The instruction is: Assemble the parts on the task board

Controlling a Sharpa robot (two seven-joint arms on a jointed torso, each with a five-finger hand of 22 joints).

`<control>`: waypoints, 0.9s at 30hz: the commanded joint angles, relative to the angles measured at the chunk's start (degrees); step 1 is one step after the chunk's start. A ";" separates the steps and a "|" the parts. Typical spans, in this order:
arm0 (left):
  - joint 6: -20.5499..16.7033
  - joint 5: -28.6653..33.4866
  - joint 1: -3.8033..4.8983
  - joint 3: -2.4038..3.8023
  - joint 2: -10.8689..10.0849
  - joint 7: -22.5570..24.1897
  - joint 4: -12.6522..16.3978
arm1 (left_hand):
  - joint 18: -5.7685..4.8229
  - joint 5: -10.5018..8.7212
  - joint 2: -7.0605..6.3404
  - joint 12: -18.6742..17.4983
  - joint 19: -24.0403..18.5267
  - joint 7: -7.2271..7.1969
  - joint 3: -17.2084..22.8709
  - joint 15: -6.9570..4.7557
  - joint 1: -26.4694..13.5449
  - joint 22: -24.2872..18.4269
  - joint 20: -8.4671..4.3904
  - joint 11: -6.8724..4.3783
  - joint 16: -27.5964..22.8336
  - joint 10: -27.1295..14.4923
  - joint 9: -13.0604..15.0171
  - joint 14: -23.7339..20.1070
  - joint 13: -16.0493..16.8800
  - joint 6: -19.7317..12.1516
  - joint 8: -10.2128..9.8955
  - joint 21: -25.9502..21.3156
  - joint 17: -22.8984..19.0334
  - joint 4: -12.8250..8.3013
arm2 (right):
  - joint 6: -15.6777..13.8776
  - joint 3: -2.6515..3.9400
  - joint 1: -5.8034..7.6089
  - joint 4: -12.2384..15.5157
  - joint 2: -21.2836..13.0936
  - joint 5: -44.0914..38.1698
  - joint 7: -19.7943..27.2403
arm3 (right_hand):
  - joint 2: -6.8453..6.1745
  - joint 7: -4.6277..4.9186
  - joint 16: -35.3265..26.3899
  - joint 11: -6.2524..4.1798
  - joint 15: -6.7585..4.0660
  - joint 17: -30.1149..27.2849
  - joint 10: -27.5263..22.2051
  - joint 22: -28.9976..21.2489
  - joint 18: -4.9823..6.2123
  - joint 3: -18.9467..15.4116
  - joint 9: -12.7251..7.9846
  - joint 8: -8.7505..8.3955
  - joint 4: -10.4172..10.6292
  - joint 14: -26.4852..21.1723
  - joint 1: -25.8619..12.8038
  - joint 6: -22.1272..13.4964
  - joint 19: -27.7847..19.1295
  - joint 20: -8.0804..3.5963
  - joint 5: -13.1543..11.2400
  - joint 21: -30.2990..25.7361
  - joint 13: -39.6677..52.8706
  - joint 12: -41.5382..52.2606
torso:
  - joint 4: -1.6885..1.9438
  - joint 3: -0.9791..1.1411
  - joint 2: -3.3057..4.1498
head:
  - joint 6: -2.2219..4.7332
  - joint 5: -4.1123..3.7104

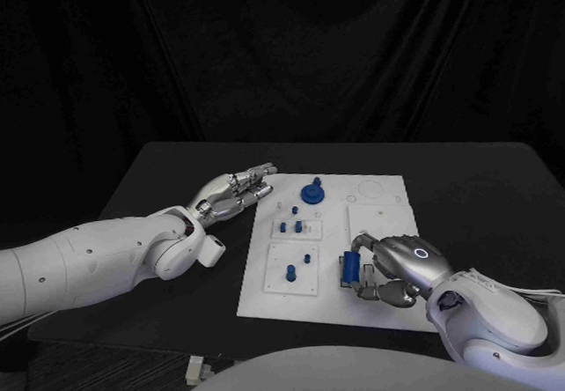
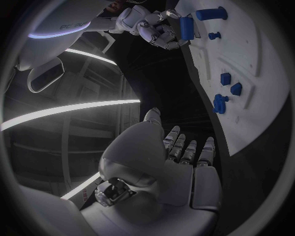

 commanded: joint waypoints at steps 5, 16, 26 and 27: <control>0.48 0.06 -0.10 0.04 0.11 6.78 0.04 | 0.95 0.30 0.02 0.28 0.01 0.22 0.23 0.29 0.37 0.10 0.53 0.56 -0.21 -0.02 0.03 -0.03 0.08 -0.03 0.12 0.30 -0.06 0.02 | 2.88 0.02 -0.11 -0.09 0.20 0.82 0.99 | -0.18 -2.14 0.17 -0.05 -0.21 13.76 5.97 10.90 0.01 1.76 -0.58 -0.66 1.07 5.71 -0.66 2.21 0.15 0.14 -0.43 -0.01 15.08 0.20 | 0.03 0.00 -0.01 | 0.00 -0.05; 0.56 0.06 -0.13 0.04 0.06 6.68 0.07 | 0.95 0.30 0.08 0.31 0.02 0.24 0.26 0.32 0.39 0.10 0.54 0.63 -0.21 -0.01 0.04 -0.03 0.09 0.06 0.12 0.31 -0.06 0.03 | 3.97 0.01 -0.11 -0.35 0.45 0.90 1.11 | -0.34 -2.03 0.13 0.03 -0.15 13.69 5.97 10.89 0.02 2.21 -1.54 -1.31 1.12 5.69 -0.71 1.76 0.11 0.19 -1.09 -0.06 15.08 0.20 | -0.01 0.00 0.08 | 0.00 -0.05; 0.60 0.06 -0.16 0.04 0.10 6.66 0.07 | 0.95 0.30 0.08 0.31 0.02 0.24 0.26 0.32 0.39 0.10 0.54 0.63 -0.21 -0.01 0.04 -0.03 0.09 0.06 0.12 0.31 -0.06 0.03 | 5.26 0.01 -0.11 -0.47 0.49 0.91 0.51 | -0.95 -1.04 -0.05 0.77 0.50 13.30 5.97 10.71 0.15 3.70 -7.61 -7.28 1.07 5.58 -1.42 -1.99 -0.22 0.78 -2.35 -0.64 15.08 0.20 | 0.01 -0.01 0.04 | 0.00 -0.02; 0.61 0.06 -0.16 0.04 0.10 6.66 0.07 | 0.95 0.30 0.08 0.31 0.02 0.24 0.26 0.32 0.39 0.10 0.54 0.63 -0.21 -0.01 0.04 -0.03 0.09 0.06 0.12 0.31 -0.06 0.03 | 5.37 0.01 -0.11 -0.47 0.50 0.91 0.45 | -1.05 -0.92 -0.05 0.83 0.54 13.30 5.97 10.70 0.15 3.76 -8.11 -7.76 1.06 5.57 -1.44 -2.15 -0.24 0.85 -2.62 -0.67 15.08 0.20 | 0.01 -0.01 0.04 | 0.00 -0.03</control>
